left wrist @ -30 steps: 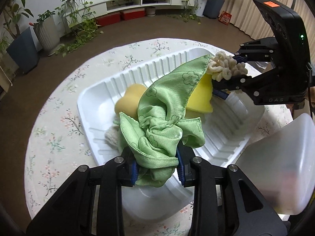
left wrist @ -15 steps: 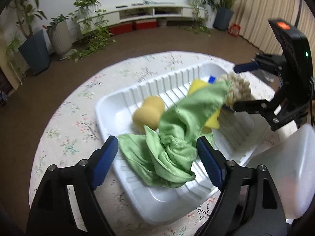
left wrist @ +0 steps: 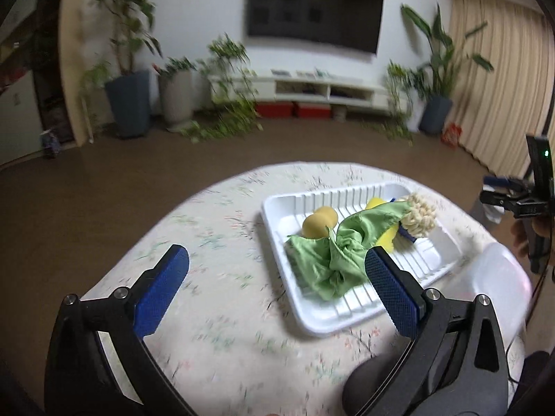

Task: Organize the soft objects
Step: 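Move both tools back toward the remaining items on the table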

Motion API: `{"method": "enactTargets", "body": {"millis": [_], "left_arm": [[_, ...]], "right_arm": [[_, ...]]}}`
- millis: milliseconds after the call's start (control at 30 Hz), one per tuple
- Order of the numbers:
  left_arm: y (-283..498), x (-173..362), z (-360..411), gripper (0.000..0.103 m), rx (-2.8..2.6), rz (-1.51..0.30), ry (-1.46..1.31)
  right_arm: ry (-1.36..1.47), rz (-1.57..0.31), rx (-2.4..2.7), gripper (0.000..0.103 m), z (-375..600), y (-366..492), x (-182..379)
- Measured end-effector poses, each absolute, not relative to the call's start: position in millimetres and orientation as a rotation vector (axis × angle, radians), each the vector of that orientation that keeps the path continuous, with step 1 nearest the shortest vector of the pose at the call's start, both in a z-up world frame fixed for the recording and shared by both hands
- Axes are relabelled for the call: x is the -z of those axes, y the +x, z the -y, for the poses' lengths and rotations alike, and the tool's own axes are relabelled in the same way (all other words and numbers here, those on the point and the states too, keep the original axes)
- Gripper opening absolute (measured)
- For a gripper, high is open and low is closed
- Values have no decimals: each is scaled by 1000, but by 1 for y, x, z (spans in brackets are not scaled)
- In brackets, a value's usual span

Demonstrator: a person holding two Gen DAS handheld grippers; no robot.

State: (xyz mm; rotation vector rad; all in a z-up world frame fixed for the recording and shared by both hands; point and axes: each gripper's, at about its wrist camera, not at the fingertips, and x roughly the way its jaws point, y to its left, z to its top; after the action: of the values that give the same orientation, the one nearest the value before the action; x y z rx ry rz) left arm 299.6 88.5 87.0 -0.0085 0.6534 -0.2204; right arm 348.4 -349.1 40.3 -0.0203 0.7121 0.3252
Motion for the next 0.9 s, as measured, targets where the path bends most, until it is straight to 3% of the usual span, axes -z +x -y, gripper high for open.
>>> {"method": "enactTargets", "body": {"millis": [300, 533, 800, 900], "left_arm": [[177, -77, -95, 103, 131, -588, -33], [108, -49, -71, 103, 159, -649, -98], [63, -11, -41, 103, 179, -699, -143], [51, -13, -35, 103, 191, -637, -144]], "right_arm": [[148, -693, -266, 103, 369, 223, -24], [224, -738, -320, 103, 329, 137, 8], [152, -744, -383, 103, 257, 83, 34], [88, -764, -401, 103, 235, 79, 41]]}}
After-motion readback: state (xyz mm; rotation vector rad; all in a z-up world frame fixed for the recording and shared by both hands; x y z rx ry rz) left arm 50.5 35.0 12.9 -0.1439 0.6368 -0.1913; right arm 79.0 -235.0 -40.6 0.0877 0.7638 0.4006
